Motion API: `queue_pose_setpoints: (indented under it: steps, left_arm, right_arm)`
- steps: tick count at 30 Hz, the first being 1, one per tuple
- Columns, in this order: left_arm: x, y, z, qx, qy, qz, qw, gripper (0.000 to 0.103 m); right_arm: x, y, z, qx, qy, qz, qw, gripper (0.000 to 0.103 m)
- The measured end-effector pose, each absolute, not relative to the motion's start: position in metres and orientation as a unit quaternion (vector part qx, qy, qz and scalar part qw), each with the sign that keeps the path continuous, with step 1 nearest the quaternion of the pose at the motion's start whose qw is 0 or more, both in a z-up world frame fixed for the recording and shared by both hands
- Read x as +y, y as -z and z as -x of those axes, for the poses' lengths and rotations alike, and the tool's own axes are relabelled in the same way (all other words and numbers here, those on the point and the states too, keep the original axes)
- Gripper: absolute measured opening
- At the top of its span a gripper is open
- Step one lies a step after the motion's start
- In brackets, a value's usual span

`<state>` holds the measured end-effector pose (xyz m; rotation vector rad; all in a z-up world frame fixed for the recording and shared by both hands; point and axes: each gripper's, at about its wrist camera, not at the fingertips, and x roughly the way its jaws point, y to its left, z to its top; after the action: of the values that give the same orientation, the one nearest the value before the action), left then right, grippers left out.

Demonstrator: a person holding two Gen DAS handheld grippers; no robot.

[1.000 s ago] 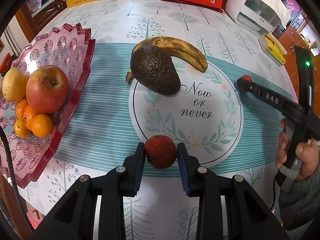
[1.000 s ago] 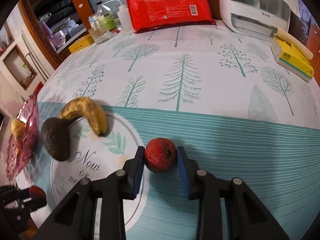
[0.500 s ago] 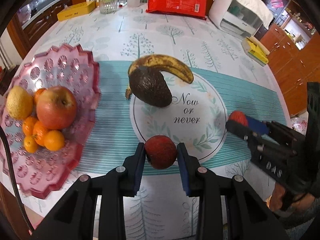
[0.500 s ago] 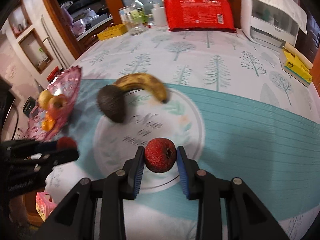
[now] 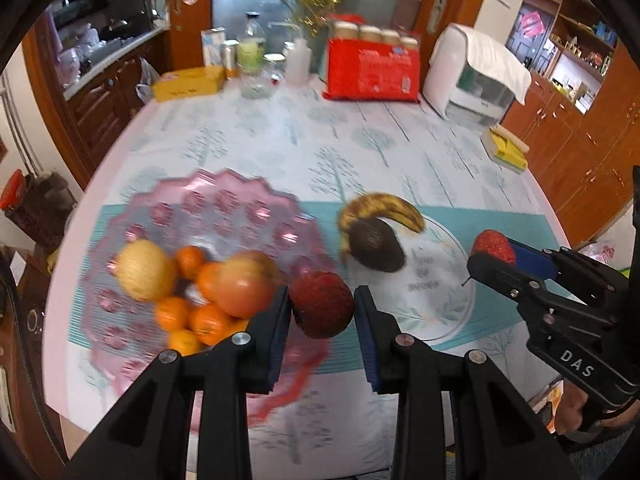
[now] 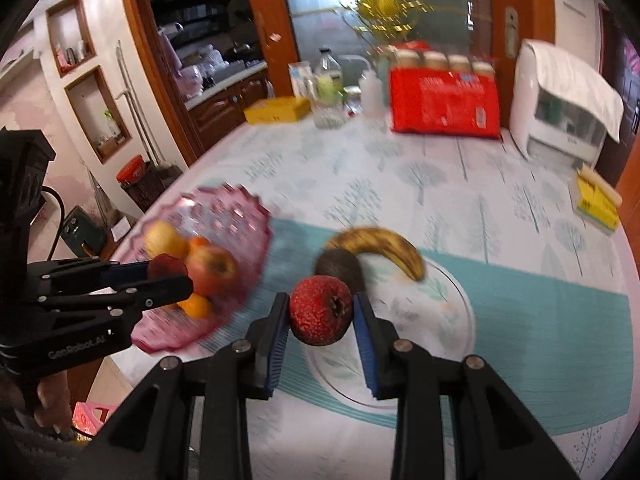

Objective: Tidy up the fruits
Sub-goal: 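Carry both held lychees over the pink glass bowl with both tools, then lower the lychees into the bowl and open both tools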

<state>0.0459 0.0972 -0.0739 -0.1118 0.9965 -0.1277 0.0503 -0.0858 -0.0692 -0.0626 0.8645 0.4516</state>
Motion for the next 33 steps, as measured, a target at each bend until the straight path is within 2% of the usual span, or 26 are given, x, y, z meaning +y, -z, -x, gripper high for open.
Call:
queue_pose_setpoints:
  steps: [9, 17, 33]
  left_arm:
    - [0.181, 0.069, -0.043, 0.469, 0.039, 0.055, 0.880, 0.031]
    - [0.231, 0.085, -0.047, 0.482, 0.014, 0.044, 0.875, 0.031]
    - [0.251, 0.144, -0.062, 0.548, 0.031, 0.041, 0.835, 0.031]
  right_arm:
    - [-0.003, 0.059, -0.045, 0.400, -0.242, 0.040, 0.883, 0.032]
    - [0.059, 0.074, -0.043, 0.419, -0.258, 0.046, 0.869, 0.032]
    - [0.103, 0.131, -0.050, 0.501, -0.231, 0.077, 0.830, 0.033]
